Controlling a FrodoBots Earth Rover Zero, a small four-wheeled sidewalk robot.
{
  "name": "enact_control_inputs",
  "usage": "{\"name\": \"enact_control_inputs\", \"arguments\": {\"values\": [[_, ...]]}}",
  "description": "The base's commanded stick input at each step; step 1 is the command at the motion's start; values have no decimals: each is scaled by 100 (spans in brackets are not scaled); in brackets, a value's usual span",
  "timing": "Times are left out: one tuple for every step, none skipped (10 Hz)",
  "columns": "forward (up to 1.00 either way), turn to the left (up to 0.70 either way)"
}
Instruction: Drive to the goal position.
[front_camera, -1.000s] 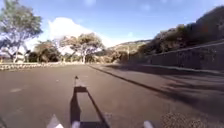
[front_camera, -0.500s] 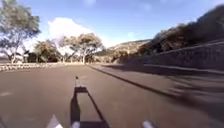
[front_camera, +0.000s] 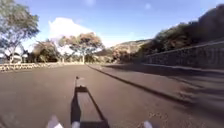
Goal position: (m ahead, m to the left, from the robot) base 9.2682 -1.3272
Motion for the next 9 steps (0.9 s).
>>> {"name": "enact_control_inputs", "arguments": {"values": [[69,2],[69,2],[69,2],[69,2],[69,2],[69,2],[69,2],[69,2],[69,2]]}}
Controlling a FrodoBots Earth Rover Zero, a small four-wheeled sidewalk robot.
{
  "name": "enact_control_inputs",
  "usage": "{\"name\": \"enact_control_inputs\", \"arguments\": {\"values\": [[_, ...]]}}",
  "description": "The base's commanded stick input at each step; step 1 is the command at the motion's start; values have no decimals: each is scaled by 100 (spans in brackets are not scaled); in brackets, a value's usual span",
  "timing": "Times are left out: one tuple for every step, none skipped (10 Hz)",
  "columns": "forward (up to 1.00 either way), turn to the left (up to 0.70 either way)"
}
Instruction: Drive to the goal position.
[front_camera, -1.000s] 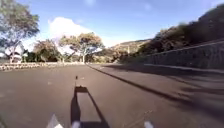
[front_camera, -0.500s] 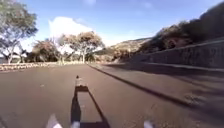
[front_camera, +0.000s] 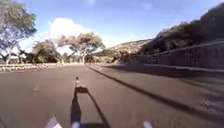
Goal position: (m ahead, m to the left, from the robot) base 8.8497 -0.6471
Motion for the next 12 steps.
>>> {"name": "enact_control_inputs", "arguments": {"values": [[69,2],[69,2],[69,2],[69,2],[69,2],[69,2],[69,2],[69,2],[69,2],[69,2],[69,2],[69,2]]}}
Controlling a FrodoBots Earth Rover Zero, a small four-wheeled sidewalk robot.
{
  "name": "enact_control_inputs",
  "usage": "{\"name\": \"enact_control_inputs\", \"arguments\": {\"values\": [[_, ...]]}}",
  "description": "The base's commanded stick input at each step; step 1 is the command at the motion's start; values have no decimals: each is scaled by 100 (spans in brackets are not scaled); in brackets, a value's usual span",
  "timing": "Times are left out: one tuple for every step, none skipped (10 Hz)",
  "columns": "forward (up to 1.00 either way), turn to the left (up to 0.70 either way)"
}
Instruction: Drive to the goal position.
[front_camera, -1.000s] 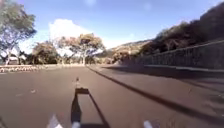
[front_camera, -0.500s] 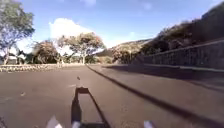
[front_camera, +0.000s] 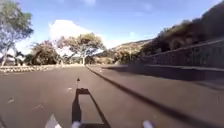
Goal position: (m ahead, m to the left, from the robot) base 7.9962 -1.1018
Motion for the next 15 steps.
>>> {"name": "enact_control_inputs", "arguments": {"values": [[69,2],[69,2],[69,2],[69,-2],[69,-13],[69,-24],[69,2],[69,1],[69,0],[69,-10],[69,-19],[69,-27],[69,-22],[69,-17],[69,2]]}}
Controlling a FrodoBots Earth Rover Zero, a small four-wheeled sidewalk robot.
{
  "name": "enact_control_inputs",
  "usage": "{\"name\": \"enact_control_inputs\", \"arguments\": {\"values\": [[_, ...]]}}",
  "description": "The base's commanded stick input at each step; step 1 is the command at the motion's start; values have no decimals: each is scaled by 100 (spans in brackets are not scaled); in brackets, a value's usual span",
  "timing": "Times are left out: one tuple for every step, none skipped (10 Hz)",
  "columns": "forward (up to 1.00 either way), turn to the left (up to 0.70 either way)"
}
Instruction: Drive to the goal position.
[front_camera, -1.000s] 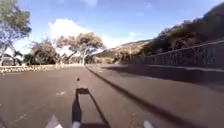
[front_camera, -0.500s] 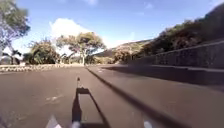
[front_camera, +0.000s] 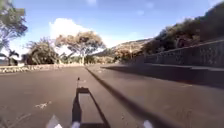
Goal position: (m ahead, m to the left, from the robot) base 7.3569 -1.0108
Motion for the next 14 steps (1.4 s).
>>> {"name": "enact_control_inputs", "arguments": {"values": [[69,2],[69,2],[69,2],[69,2],[69,2],[69,2],[69,2],[69,2],[69,2],[69,2],[69,2],[69,2],[69,2],[69,2]]}}
